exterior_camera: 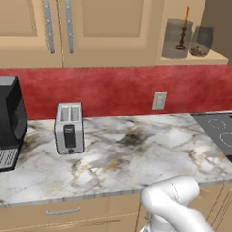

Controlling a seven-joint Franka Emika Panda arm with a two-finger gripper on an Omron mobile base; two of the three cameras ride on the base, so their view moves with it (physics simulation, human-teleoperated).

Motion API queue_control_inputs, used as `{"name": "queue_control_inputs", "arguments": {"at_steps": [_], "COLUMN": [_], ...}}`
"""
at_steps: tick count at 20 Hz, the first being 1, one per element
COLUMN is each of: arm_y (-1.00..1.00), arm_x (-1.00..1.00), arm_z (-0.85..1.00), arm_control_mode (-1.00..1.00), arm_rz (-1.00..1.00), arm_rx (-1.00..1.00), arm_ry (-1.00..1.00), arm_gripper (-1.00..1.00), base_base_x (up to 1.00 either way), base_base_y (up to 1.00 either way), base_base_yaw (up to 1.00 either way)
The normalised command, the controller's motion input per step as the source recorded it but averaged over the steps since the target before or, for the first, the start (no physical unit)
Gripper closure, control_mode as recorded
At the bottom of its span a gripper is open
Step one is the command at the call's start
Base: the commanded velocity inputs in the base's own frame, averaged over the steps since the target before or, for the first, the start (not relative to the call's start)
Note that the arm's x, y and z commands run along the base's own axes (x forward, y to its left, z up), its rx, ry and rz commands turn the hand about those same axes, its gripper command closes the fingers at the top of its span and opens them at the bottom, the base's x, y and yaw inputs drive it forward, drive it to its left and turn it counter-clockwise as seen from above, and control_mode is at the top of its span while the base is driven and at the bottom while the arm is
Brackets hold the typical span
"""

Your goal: Pick the jar and jar from the dining table and place them in the open cabinet. Close the cabinet after placing the objects.

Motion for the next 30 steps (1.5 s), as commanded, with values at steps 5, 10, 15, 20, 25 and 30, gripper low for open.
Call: {"name": "queue_control_inputs", "arguments": {"at_steps": [5, 10, 15, 20, 25, 30], "arm_y": [-0.40, -0.60, -0.38, -0.19, -0.30, -0.76], "arm_x": [-0.40, 0.21, 0.09, 0.64, 0.88, 0.61], "arm_z": [-0.13, -0.47, 0.28, 0.30, 0.04, 0.00], "arm_control_mode": [-1.00, -1.00, -1.00, -1.00, -1.00, -1.00], "arm_rz": [0.00, -0.06, -0.05, 0.02, 0.10, 0.08], "arm_rx": [-0.53, -0.24, -0.14, -0.02, 0.00, 0.01], "arm_ry": [-0.16, -0.18, -0.52, -0.20, 0.13, 0.02], "arm_gripper": [-1.00, -1.00, -1.00, -1.00, -1.00, -1.00], "base_base_x": [0.00, 0.00, 0.00, 0.00, 0.00, 0.00], "base_base_y": [0.00, 0.00, 0.00, 0.00, 0.00, 0.00], "base_base_yaw": [0.00, 0.00, 0.00, 0.00, 0.00, 0.00]}}
